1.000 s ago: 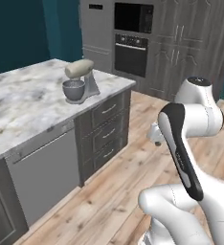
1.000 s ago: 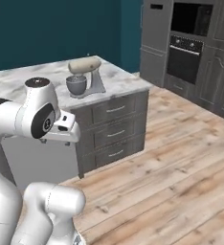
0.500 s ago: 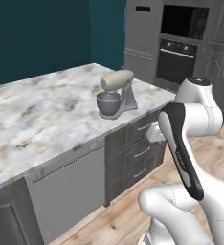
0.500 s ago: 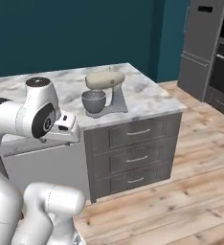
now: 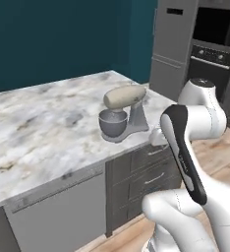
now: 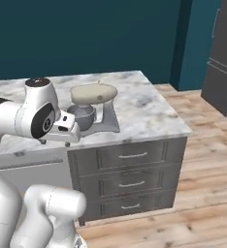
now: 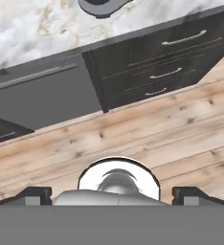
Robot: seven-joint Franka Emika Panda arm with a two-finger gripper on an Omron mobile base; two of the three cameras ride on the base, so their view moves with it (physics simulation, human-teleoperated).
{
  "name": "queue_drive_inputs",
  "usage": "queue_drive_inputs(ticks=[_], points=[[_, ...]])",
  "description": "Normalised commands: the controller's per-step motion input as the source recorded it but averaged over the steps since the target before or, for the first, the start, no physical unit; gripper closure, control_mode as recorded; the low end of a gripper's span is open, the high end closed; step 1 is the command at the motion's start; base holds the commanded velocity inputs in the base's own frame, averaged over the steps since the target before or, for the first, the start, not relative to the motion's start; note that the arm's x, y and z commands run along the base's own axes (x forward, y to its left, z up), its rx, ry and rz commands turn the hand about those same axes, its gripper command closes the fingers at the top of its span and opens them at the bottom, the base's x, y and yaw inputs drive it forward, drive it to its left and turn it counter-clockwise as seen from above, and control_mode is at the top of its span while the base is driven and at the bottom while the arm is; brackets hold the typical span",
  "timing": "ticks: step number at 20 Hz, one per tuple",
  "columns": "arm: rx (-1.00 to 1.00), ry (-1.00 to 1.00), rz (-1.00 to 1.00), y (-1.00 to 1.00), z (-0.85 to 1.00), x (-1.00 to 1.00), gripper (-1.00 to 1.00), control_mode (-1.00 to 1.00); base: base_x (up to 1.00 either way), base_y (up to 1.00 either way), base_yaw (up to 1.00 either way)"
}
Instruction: Navigate to the stand mixer.
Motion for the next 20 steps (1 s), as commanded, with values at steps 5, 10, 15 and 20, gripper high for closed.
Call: queue_drive_inputs(ticks=[5,10,15,20], points=[[0.00,0.00,0.00,0.00,0.00,0.00,-1.00,1.00,0.49,-0.61,0.30],[0.00,0.00,0.00,0.00,0.00,0.00,-1.00,1.00,0.57,-0.17,0.41],[0.00,0.00,0.00,0.00,0.00,0.00,-1.00,1.00,0.56,-0.14,0.41],[0.00,0.00,0.00,0.00,0.00,0.00,-1.00,1.00,0.35,-0.52,0.30]])
